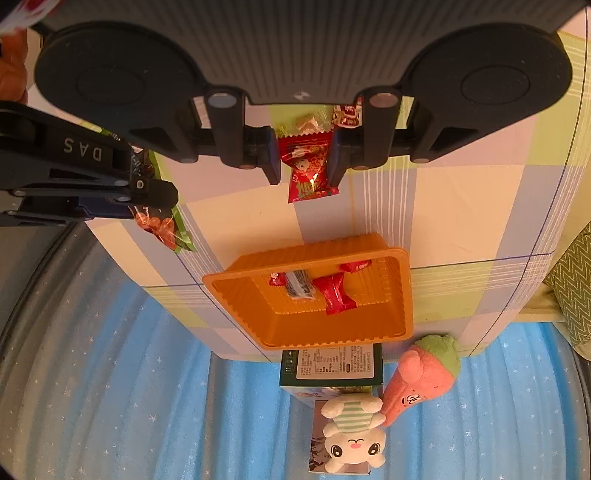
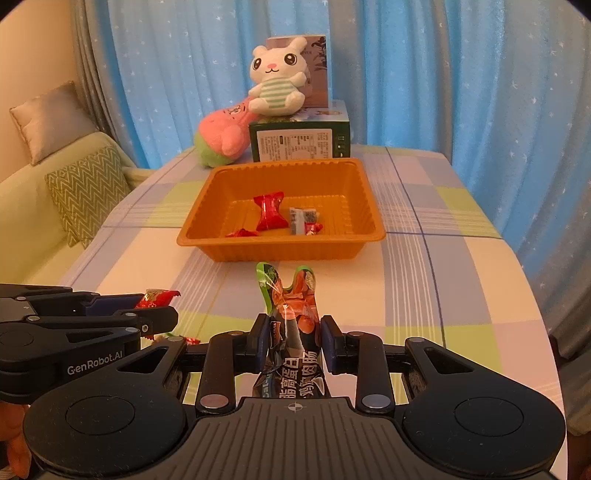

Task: Organize snacks
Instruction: 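Carry both snacks over the orange tray and open both tools to drop them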

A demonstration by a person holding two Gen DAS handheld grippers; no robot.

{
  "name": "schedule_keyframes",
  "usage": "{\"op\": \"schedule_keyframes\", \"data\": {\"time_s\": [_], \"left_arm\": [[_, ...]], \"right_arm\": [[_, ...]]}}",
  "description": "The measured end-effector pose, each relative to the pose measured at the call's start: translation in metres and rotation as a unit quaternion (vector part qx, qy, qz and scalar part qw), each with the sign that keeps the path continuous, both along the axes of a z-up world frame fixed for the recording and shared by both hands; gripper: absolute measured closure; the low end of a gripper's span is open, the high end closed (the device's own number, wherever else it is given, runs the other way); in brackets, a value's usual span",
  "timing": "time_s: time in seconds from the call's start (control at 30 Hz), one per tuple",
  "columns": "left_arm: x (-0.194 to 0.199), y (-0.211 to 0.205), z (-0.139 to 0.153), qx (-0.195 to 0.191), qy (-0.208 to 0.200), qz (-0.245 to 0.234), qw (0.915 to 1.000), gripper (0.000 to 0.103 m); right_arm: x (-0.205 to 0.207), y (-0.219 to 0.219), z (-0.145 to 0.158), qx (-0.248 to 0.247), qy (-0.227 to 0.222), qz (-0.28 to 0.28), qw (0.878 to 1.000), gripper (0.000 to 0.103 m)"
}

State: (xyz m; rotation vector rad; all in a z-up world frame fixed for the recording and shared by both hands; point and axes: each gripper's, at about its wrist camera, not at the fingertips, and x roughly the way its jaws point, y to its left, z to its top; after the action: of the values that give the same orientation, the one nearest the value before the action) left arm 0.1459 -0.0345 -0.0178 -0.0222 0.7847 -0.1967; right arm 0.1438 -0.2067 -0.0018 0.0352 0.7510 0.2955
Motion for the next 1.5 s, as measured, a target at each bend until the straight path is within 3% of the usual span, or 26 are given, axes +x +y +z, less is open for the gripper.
{"op": "schedule_keyframes", "data": {"time_s": [0.5, 0.87, 1.2, 1.5], "left_arm": [[0.05, 0.014, 0.018, -0.006, -0.012, 0.003, 0.9999, 0.079], [0.117, 0.027, 0.025, -0.01, -0.017, 0.008, 0.9998, 0.079], [0.179, 0.03, 0.007, -0.005, -0.004, 0.003, 1.0, 0.079], [0.205, 0.024, -0.012, -0.005, 0.008, -0.01, 0.9999, 0.079]], "right_arm": [[0.051, 0.01, 0.007, 0.008, 0.002, 0.012, 1.0, 0.073], [0.118, 0.012, 0.015, 0.025, -0.001, 0.015, 1.0, 0.073], [0.181, 0.013, 0.005, 0.029, 0.011, 0.01, 0.999, 0.073], [0.204, 0.012, -0.001, 0.036, 0.018, 0.005, 0.999, 0.073]]}}
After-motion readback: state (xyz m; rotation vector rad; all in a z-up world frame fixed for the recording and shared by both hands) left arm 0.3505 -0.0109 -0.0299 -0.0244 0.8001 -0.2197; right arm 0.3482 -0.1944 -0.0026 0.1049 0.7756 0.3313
